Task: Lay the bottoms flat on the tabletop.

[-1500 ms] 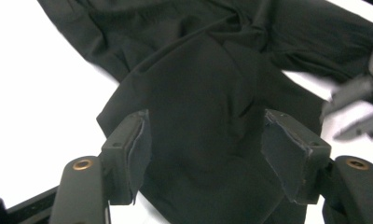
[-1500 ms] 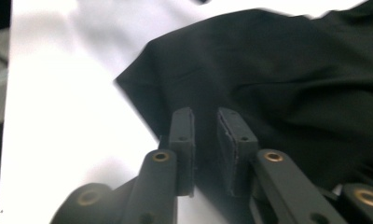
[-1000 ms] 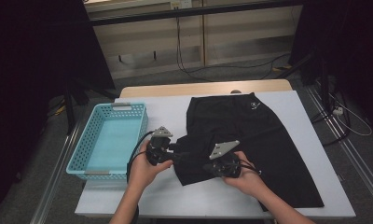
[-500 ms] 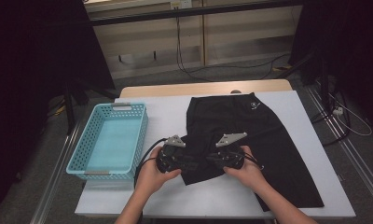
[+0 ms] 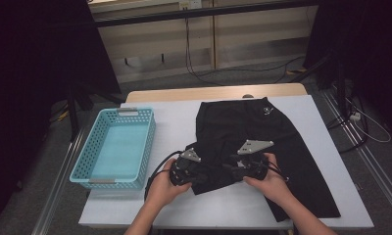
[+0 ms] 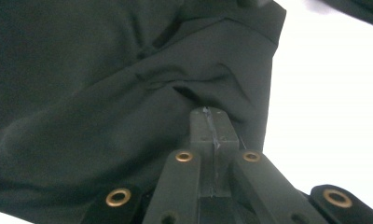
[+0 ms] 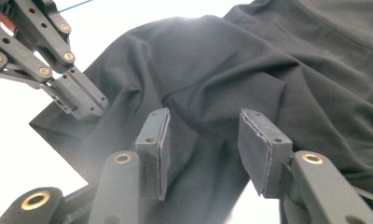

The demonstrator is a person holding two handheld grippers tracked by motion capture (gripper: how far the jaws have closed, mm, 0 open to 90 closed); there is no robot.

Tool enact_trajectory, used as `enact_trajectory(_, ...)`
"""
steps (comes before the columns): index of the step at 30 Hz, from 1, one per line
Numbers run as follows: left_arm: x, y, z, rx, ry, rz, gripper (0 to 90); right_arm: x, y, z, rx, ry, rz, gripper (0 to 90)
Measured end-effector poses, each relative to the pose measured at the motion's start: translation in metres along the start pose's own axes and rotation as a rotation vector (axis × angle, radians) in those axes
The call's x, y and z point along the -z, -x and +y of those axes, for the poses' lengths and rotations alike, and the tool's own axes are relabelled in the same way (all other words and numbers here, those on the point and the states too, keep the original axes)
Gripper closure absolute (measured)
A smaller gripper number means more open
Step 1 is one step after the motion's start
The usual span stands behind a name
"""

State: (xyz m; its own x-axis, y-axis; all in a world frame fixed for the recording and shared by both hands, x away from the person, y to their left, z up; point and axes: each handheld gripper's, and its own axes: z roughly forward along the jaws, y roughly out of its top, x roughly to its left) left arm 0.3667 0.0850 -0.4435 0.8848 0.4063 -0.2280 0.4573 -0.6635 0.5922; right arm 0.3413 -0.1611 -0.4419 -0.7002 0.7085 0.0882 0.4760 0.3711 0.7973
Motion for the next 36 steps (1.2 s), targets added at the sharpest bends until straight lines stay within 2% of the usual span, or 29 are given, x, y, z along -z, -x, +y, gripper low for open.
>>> enact_trajectory(4, 0.003, 0.000, 0.001, -0.009, -0.017, -0.006, 90.0, 0.003, 0.001, -0.001, 0.000, 0.012, 0.012, 52.8)
enact_trajectory(8, 0.020, -0.005, 0.003, -0.006, 0.046, -0.016, 90.0, 0.002, -0.006, -0.001, 0.018, -0.002, 0.053, 51.4)
enact_trajectory(11, 0.032, -0.010, 0.003, 0.007, 0.088, -0.005, 90.0, -0.002, -0.018, -0.001, 0.083, -0.027, 0.116, 57.3)
enact_trajectory(14, 0.038, -0.014, 0.001, 0.021, 0.103, -0.002, 90.0, -0.008, -0.031, -0.002, 0.166, -0.066, 0.160, 63.0)
enact_trajectory(19, 0.047, -0.017, 0.000, 0.044, 0.113, -0.011, 90.0, -0.014, -0.043, -0.002, 0.227, -0.093, 0.181, 63.9)
enact_trajectory(24, 0.053, -0.018, 0.000, 0.053, 0.124, -0.031, 90.0, -0.019, -0.041, -0.007, 0.249, -0.142, 0.165, 65.0)
enact_trajectory(26, 0.053, -0.017, 0.000, 0.054, 0.119, -0.047, 90.0, -0.020, -0.040, -0.007, 0.236, -0.132, 0.168, 67.2)
enact_trajectory(29, 0.054, -0.014, 0.002, 0.050, 0.111, -0.069, 90.0, -0.020, -0.039, -0.007, 0.230, -0.130, 0.172, 72.9)
enact_trajectory(31, 0.055, -0.014, 0.002, 0.056, 0.124, -0.078, 90.0, -0.021, -0.036, -0.007, 0.204, -0.129, 0.161, 81.9)
enact_trajectory(32, 0.056, -0.015, 0.002, 0.064, 0.138, -0.073, 88.7, -0.021, -0.034, -0.007, 0.192, -0.127, 0.157, 86.2)
enact_trajectory(35, 0.057, -0.017, 0.001, 0.043, 0.175, 0.005, 66.3, -0.021, -0.030, -0.007, 0.166, -0.131, 0.176, 90.0)
enact_trajectory(36, 0.057, -0.018, 0.001, 0.056, 0.188, 0.012, 58.9, -0.020, -0.030, -0.007, 0.162, -0.137, 0.188, 90.0)
